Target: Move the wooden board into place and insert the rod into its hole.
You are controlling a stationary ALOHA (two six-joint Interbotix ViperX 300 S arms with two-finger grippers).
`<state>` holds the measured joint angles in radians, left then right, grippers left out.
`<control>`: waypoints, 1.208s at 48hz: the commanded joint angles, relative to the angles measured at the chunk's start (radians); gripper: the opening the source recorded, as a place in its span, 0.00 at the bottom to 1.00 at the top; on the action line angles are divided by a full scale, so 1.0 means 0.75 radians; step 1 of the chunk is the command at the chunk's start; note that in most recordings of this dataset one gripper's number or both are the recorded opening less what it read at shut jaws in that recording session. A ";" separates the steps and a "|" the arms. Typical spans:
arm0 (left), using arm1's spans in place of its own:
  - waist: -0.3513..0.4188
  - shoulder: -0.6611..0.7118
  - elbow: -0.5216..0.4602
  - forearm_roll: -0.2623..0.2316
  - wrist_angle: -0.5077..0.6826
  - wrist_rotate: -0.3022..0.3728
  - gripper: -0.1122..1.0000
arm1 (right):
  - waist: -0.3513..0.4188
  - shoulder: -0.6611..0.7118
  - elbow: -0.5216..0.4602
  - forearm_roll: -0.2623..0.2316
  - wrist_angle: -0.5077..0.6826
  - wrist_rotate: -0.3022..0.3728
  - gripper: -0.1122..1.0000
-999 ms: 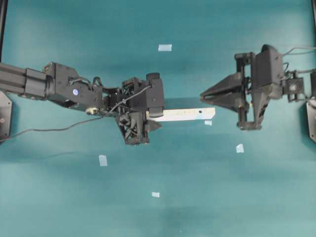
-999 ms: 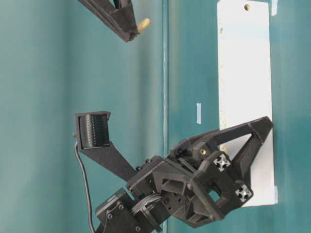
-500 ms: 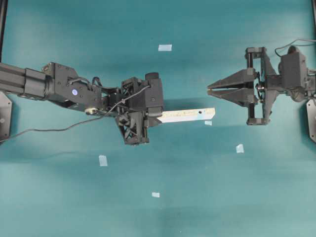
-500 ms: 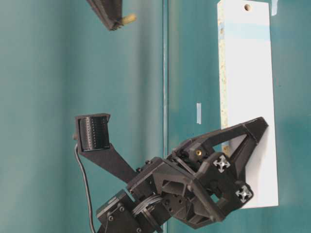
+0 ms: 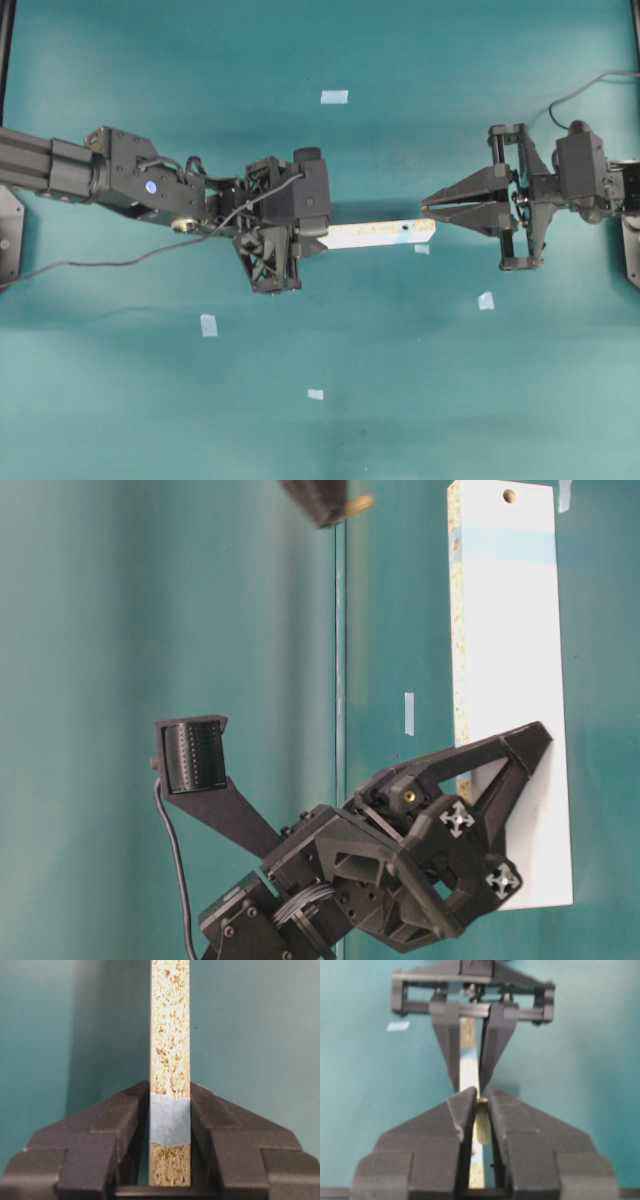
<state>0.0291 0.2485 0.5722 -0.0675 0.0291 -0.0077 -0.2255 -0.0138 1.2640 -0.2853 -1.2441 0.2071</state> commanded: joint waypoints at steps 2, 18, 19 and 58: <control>0.000 -0.027 -0.004 0.002 0.006 -0.008 0.30 | -0.002 0.029 -0.012 0.002 -0.053 -0.029 0.19; 0.000 -0.029 -0.008 0.002 0.004 -0.010 0.30 | 0.000 0.117 -0.072 -0.012 -0.078 -0.072 0.19; 0.002 -0.029 -0.008 0.002 0.004 -0.010 0.30 | 0.000 0.125 -0.074 -0.016 -0.084 -0.072 0.19; 0.000 -0.027 -0.004 0.002 0.004 -0.010 0.30 | 0.037 0.327 -0.147 -0.020 -0.182 -0.070 0.19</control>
<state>0.0291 0.2485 0.5737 -0.0675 0.0291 -0.0092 -0.2010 0.2408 1.1566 -0.2976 -1.3698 0.1549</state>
